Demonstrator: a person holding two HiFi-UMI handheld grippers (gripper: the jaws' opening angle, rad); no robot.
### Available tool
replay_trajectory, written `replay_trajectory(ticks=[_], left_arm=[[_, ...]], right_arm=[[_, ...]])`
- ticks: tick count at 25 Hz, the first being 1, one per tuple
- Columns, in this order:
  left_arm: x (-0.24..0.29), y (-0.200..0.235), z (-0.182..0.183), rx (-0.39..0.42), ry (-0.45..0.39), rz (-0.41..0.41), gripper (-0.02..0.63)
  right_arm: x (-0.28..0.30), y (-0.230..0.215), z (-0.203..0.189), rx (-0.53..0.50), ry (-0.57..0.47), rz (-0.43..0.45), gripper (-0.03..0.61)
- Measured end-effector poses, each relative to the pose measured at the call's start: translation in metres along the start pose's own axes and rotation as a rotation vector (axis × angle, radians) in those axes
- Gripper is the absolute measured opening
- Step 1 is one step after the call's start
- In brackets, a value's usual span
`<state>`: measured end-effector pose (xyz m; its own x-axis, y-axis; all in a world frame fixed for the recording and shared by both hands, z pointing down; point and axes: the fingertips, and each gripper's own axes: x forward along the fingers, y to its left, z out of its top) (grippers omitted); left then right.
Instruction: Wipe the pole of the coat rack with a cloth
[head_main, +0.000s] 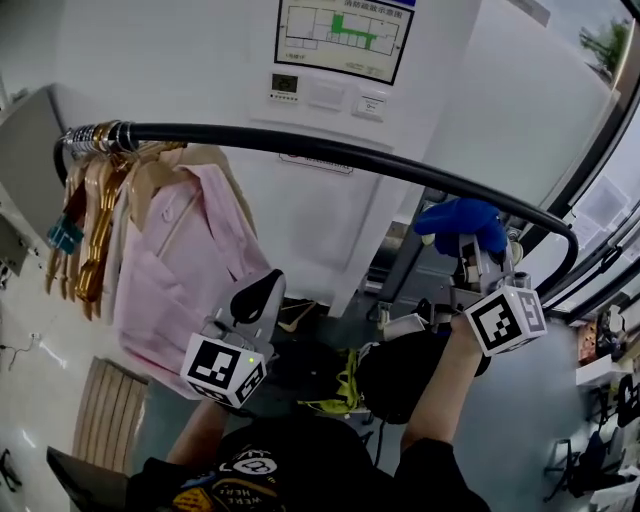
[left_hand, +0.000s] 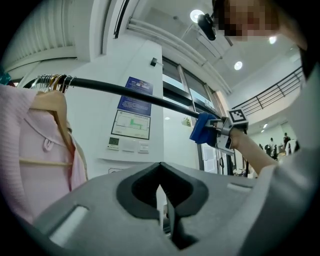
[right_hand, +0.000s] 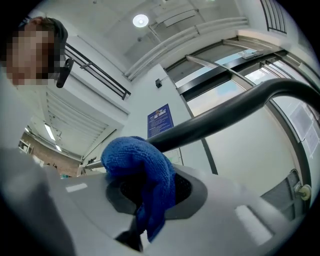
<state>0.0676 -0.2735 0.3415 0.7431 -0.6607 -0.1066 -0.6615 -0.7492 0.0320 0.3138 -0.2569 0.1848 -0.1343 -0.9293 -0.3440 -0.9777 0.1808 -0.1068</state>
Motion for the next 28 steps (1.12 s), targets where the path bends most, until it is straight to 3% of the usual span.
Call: replay_trajectory(ticks=[6, 14, 22, 28], left_arm=[[-0.025, 0.025, 0.001, 0.006, 0.001, 0.105, 0.003], [-0.09, 0.061, 0.01, -0.021, -0.027, 0.295, 0.003], [-0.128, 0.072, 0.003, -0.032, -0.026, 0.407, 0.003], [-0.133, 0.072, 0.003, -0.05, -0.029, 0.419, 0.003]], right_arm=[[0.041, 0.059, -0.024, 0.045, 0.029, 0.194, 0.071], [0.107, 0.173, -0.066, 0.117, 0.073, 0.477, 0.071], [0.158, 0.274, -0.1, 0.17, 0.128, 0.642, 0.071], [0.176, 0.325, -0.111, 0.167, 0.168, 0.703, 0.071]])
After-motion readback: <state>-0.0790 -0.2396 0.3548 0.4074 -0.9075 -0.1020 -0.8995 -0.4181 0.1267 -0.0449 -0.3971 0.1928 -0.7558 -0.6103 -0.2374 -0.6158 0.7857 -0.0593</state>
